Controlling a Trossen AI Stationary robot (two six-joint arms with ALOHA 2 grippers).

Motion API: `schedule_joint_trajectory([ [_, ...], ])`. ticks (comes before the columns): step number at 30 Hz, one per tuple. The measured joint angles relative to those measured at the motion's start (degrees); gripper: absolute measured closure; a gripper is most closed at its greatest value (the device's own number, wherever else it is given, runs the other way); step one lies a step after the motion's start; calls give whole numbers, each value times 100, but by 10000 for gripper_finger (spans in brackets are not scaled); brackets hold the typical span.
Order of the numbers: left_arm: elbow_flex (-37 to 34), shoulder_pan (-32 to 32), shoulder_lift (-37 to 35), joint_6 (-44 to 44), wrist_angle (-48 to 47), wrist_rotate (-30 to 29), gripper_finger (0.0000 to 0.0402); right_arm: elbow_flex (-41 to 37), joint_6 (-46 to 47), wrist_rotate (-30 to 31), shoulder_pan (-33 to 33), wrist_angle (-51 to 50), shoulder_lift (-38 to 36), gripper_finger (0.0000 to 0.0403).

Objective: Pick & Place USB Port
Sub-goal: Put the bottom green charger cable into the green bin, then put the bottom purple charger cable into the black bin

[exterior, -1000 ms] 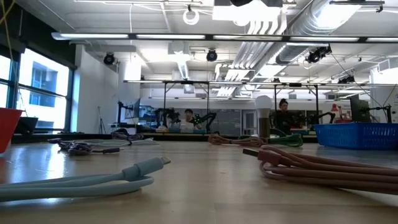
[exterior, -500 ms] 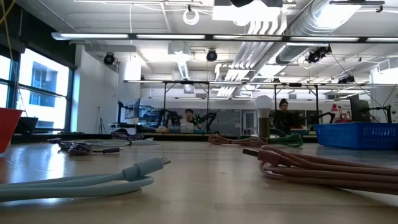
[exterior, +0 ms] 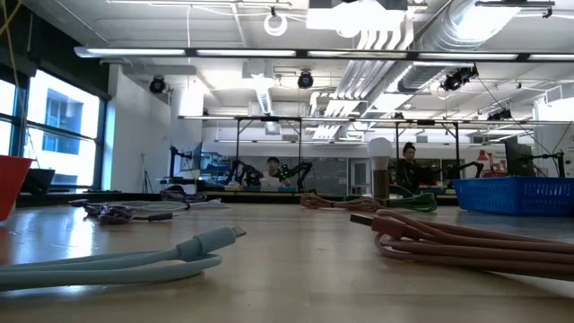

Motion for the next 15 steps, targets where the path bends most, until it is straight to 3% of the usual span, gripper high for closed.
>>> schedule_joint_trajectory([
  [9, 0, 283, -45, 594, 463, -486, 328, 0, 52, 1, 17, -95, 0, 377],
  [15, 0, 572, -45, 1119, 231, -960, 327, 0, 54, 1, 17, -117, 0, 379],
])
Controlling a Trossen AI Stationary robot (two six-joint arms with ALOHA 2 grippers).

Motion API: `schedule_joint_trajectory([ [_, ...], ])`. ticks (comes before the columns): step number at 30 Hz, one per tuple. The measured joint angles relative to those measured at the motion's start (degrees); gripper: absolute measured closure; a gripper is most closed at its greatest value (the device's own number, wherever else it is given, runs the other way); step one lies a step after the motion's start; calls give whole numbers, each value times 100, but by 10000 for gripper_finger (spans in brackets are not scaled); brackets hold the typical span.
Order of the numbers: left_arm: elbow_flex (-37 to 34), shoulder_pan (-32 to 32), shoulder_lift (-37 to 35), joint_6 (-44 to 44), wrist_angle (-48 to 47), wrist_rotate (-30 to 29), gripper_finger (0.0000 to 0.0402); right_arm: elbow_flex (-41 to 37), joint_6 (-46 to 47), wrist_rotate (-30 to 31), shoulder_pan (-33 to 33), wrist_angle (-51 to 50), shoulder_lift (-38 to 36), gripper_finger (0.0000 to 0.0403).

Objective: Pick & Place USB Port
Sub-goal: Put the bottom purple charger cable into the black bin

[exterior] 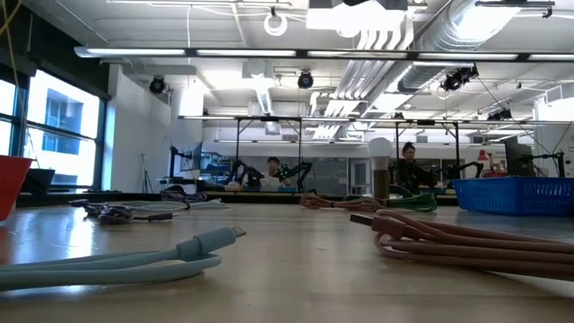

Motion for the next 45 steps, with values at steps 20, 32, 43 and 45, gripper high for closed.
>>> schedule_joint_trajectory([
  [20, -9, 1411, 0, 4417, -1478, -451, 181, 0, 40, -1489, 270, -168, -212, 382],
  [32, -11, 2142, 236, 6163, -1082, 395, 181, 2, 431, -1126, 1478, -169, -1351, 384],
  [43, -1407, 2414, 341, 6654, -114, 858, 181, 2, 782, 781, 2632, -339, -1683, 389],
  [45, -1644, 2479, 341, 6732, 125, 805, 181, 2, 823, 970, 2719, -363, -1685, 389],
])
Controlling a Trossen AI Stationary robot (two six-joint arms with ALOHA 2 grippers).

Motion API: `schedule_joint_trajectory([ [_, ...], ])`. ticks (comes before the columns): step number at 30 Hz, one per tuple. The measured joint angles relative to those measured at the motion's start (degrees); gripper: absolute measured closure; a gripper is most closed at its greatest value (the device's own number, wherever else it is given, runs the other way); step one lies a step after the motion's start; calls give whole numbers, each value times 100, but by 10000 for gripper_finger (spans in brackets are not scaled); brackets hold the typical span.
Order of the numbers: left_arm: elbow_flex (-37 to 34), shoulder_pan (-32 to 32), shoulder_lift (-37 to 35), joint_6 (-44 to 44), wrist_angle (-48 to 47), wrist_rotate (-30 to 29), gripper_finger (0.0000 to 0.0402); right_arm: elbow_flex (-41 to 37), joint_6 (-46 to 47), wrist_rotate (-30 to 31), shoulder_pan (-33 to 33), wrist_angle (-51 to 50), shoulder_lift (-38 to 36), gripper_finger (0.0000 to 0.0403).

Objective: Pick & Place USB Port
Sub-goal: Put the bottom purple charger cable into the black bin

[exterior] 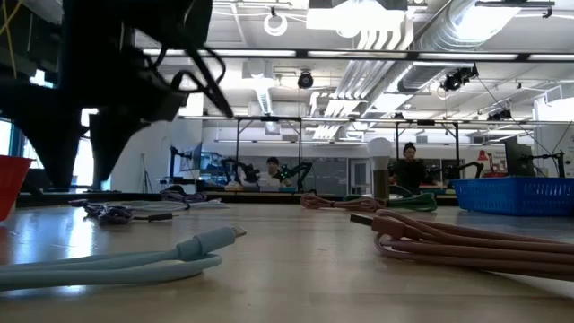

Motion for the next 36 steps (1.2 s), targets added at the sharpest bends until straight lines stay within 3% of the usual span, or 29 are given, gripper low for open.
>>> schedule_joint_trajectory([
  [6, -345, 247, 0, 148, 359, -453, 181, 0, 7, 217, 64, -35, 0, 389],
  [14, -612, 653, -20, 468, 1072, 8, 189, 0, -84, 215, 63, -60, 0, 389],
  [17, -616, 752, -17, 362, 1097, 108, 236, 0, -55, 215, 62, -73, 0, 391],
  [22, -616, 751, -13, 424, 1121, 157, 377, 0, -51, 215, 61, -76, 0, 395],
  [26, -609, 744, -13, 340, 1118, 138, 383, 0, -82, 236, 61, -70, 0, 399],
  [32, 1, 595, 20, 231, 474, -539, 395, 0, -78, 776, 61, -95, 2, 401],
  [36, 1010, 363, 19, -37, -704, -1193, 396, 0, 462, 1941, 65, -387, 2, 402],
])
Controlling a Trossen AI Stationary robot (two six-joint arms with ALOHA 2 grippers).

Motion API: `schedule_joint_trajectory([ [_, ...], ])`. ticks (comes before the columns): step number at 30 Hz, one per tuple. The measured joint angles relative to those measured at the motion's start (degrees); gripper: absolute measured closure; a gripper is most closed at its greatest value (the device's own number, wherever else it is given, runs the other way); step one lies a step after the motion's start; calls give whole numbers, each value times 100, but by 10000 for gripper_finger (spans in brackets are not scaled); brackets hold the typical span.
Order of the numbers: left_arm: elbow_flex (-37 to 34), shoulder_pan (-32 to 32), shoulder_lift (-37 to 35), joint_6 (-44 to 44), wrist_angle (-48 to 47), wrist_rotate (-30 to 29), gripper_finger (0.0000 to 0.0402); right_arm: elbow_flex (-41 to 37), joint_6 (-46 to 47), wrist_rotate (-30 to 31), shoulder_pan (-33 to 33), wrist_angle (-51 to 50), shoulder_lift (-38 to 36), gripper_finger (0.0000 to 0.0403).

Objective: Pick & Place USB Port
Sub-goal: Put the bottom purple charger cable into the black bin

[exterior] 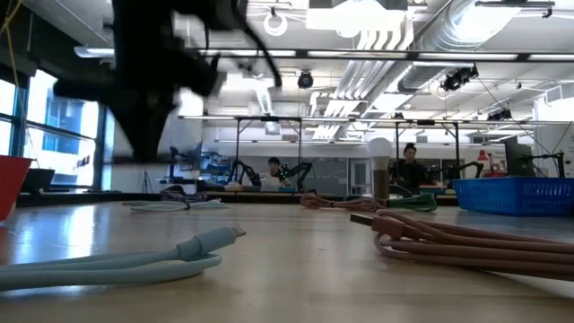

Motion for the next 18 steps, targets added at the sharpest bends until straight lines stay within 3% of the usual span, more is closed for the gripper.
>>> schedule_joint_trajectory([
  [5, 1593, -478, -12, -567, -1209, -1053, 396, 0, 1031, 2220, -6, -811, -3, 400],
  [9, 2760, -1041, -25, -809, -1259, -2187, 397, 0, 1682, 3272, -4, -1395, -4, 400],
  [13, 3500, -1540, -74, -660, -728, -3325, 398, 0, 1812, 3422, -41, -1522, -4, 402],
  [18, 3729, -1846, -63, -30, 127, -3829, 398, 0, 1438, 3292, -294, -1166, 26, 382],
])
